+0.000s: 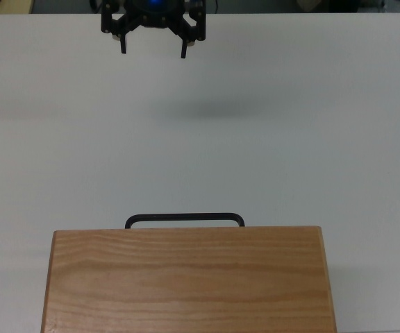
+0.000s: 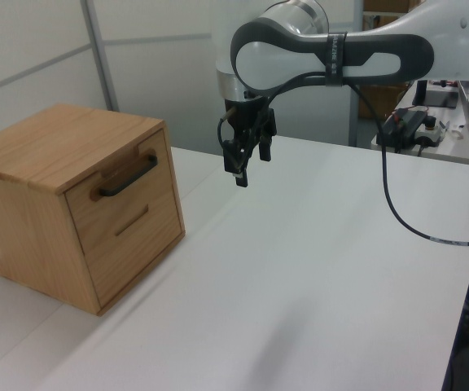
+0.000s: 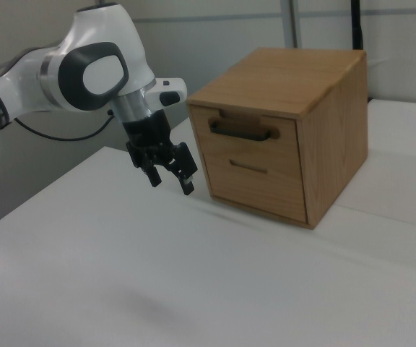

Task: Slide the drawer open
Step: 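Move the gripper toward the black handle of the upper drawer, then lower the gripper onto the black handle and close it, then pull the handle outward, sliding the upper drawer out of the cabinet, then open the gripper and lift it up off the handle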

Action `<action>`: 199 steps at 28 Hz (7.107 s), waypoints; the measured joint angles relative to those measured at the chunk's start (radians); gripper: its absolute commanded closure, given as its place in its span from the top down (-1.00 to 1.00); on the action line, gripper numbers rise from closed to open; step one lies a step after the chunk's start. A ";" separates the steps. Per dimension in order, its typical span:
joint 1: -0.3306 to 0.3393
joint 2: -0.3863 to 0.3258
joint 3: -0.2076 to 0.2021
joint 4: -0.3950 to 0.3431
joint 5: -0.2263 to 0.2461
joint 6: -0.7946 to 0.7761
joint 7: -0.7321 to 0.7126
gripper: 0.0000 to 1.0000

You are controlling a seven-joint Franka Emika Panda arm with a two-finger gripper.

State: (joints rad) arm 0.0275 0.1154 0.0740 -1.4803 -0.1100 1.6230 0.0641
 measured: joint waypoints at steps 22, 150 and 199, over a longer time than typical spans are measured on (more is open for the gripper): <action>0.001 0.006 0.002 -0.004 0.058 0.144 0.177 1.00; 0.007 -0.112 0.082 -0.408 -0.161 0.667 1.475 -1.00; 0.002 -0.292 0.036 -0.490 -0.048 0.534 1.228 1.00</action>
State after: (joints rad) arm 0.0292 -0.1763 0.1102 -1.9703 -0.1579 2.1570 1.2917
